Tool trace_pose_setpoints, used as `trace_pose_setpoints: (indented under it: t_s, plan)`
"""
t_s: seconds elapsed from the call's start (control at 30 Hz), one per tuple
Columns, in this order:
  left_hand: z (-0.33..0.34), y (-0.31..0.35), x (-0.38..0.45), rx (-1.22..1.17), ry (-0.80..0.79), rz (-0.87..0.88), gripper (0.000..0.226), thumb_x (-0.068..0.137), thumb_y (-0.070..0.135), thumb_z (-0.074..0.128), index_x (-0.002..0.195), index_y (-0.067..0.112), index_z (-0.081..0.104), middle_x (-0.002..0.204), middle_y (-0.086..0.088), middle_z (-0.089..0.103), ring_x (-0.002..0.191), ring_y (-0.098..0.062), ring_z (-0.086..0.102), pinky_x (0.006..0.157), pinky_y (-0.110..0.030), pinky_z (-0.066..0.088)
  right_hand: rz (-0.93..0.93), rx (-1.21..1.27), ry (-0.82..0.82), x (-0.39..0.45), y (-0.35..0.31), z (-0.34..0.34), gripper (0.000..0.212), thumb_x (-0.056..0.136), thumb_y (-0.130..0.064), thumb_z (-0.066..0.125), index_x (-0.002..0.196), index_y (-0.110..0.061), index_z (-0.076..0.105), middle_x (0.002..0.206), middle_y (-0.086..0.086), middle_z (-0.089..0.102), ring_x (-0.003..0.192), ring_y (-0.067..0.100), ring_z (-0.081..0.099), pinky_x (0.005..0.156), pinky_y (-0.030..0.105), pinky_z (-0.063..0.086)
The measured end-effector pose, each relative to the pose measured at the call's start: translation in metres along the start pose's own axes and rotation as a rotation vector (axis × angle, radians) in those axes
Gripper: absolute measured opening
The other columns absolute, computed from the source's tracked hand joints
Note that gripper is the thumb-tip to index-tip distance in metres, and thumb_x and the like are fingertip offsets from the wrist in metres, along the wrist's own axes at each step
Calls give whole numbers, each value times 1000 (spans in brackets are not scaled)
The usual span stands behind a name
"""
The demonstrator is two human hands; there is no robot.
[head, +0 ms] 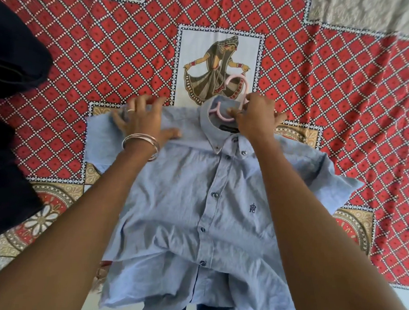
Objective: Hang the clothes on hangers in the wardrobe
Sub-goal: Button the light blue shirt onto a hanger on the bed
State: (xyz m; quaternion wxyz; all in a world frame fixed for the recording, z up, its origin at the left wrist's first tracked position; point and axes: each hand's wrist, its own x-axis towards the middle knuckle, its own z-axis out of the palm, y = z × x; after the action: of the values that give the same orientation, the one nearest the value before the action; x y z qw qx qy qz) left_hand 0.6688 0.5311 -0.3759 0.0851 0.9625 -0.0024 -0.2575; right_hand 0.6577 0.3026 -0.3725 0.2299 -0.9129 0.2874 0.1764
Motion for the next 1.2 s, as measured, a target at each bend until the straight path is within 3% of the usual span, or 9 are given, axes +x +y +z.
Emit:
trace_pose_setpoints:
  t_s: [0.1, 0.27, 0.4, 0.53, 0.63, 0.8, 0.93, 1.0, 1.2]
  plan:
    - [-7, -28, 4, -95, -61, 15, 107, 49, 85, 60, 141, 38, 32, 143, -6, 29, 131, -37, 33, 101, -69, 26, 167, 137, -24, 28, -10, 2, 33, 85, -41, 69, 102, -12, 65, 103, 6, 64, 110, 24, 54, 103, 51, 33]
    - [-23, -54, 6, 55, -119, 57, 118, 65, 35, 85, 151, 35, 4, 138, -15, 40, 122, -39, 46, 96, -56, 36, 150, 389, 28, 38, -17, -16, 21, 91, -18, 61, 101, -1, 67, 99, 13, 70, 93, 28, 67, 81, 46, 56]
    - [-18, -71, 9, 80, -79, -65, 94, 84, 19, 71, 151, 35, 8, 109, -16, 65, 110, -36, 56, 92, -43, 38, 113, 377, 230, 19, -21, -34, 27, 95, -31, 52, 108, -7, 57, 103, 7, 67, 92, 25, 64, 80, 47, 53]
    - [-22, -67, 4, 162, 41, -274, 44, 98, 19, 44, 141, 25, 34, 118, -20, 61, 113, -38, 56, 106, -47, 25, 79, 300, 341, -7, -17, -51, 25, 95, -24, 56, 114, -7, 56, 99, -2, 64, 89, 15, 59, 72, 33, 47]
    - [-47, -61, -8, 192, 87, -313, 42, 99, 14, 34, 141, 16, 36, 135, -20, 50, 130, -37, 40, 110, -50, 19, -71, 402, 321, -35, -14, -81, 18, 89, -14, 61, 105, -7, 59, 93, -4, 69, 84, 10, 65, 74, 30, 50]
    - [-118, -30, -32, -41, 33, 215, 111, 67, 55, 76, 151, 31, 8, 156, -7, 21, 142, -34, 20, 112, -60, 15, -358, 477, 120, -80, -26, -139, 13, 87, 2, 60, 96, -6, 58, 79, -4, 71, 68, -14, 63, 63, 11, 47]
    - [-168, 36, -67, -159, 17, 459, 69, 76, 55, 69, 138, 32, 46, 139, 3, 52, 133, -24, 41, 112, -48, 13, -433, 523, 105, -115, -45, -183, 32, 84, 4, 56, 80, -26, 50, 63, -18, 69, 70, -3, 67, 62, 14, 46]
    - [-200, 60, -92, -199, 68, 512, 64, 71, 60, 68, 123, 25, 62, 118, -2, 67, 117, -24, 56, 106, -42, 30, -507, 573, 155, -142, -55, -220, 28, 83, -1, 57, 78, -28, 49, 63, -16, 70, 72, 3, 70, 64, 18, 50]
    - [-260, 87, -186, -442, 299, 598, 47, 63, 47, 72, 96, 14, 76, 89, -12, 74, 86, -21, 68, 72, -33, 49, -579, 579, 212, -220, -57, -306, 29, 80, 13, 51, 84, -16, 53, 67, -5, 73, 72, 8, 72, 64, 18, 51]
